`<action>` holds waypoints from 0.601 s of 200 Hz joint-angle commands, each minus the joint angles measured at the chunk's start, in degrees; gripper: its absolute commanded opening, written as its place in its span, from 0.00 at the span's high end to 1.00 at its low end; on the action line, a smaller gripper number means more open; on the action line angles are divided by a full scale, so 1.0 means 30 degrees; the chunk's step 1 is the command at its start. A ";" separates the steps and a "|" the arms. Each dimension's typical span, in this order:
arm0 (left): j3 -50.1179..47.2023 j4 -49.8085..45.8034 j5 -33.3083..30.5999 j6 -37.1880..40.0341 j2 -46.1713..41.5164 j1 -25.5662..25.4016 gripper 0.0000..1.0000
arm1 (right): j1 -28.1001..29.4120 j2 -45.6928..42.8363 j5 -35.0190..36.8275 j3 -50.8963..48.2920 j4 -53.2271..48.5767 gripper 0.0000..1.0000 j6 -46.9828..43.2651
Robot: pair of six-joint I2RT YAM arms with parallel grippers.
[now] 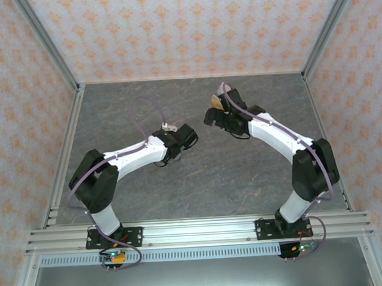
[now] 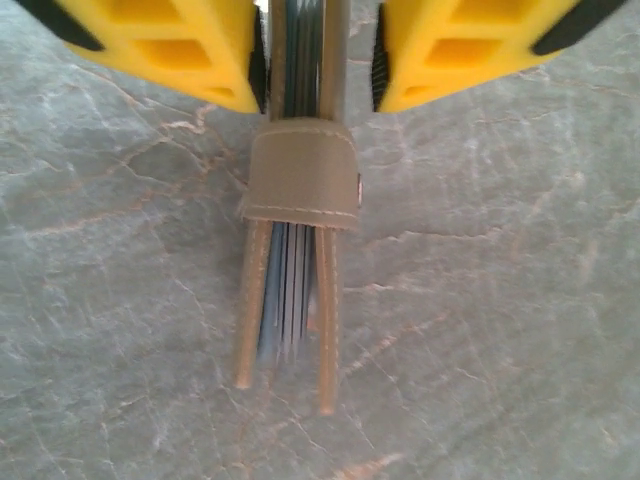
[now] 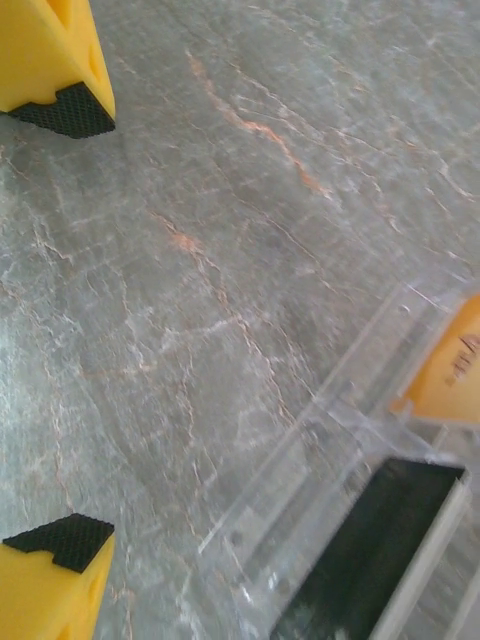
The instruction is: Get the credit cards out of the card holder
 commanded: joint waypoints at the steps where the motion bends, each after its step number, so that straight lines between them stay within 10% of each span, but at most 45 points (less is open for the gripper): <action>1: 0.0432 0.1088 0.1848 -0.0182 -0.0669 0.0118 0.56 | -0.0212 -0.0777 0.1558 -0.0274 -0.0290 0.01 0.0590; 54: -0.1443 0.3469 0.7425 -0.0170 -0.3965 0.3076 0.30 | 0.0164 0.0602 -0.0555 0.0815 -0.1264 0.09 0.0009; 120: -0.4629 0.4041 1.0066 -0.0241 -0.6088 0.8382 0.00 | 0.5205 0.5077 -0.0563 0.4538 -0.3302 0.12 -0.1471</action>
